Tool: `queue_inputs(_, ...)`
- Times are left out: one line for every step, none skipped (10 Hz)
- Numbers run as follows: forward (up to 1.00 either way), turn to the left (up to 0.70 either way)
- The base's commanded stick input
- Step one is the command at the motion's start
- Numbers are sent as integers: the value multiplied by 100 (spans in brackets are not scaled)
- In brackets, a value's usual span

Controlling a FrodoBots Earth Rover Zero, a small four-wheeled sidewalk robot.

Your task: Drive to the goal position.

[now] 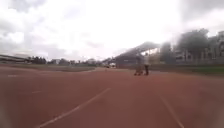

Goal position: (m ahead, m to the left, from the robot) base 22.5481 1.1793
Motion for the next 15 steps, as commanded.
queue_inputs(70, 0)
queue_inputs(70, 0)
queue_inputs(70, 0)
queue_inputs(70, 0)
queue_inputs(70, 0)
queue_inputs(70, 0)
queue_inputs(70, 0)
queue_inputs(70, 0)
queue_inputs(70, 0)
queue_inputs(70, 0)
queue_inputs(70, 0)
queue_inputs(70, 0)
queue_inputs(70, 0)
queue_inputs(70, 0)
queue_inputs(70, 0)
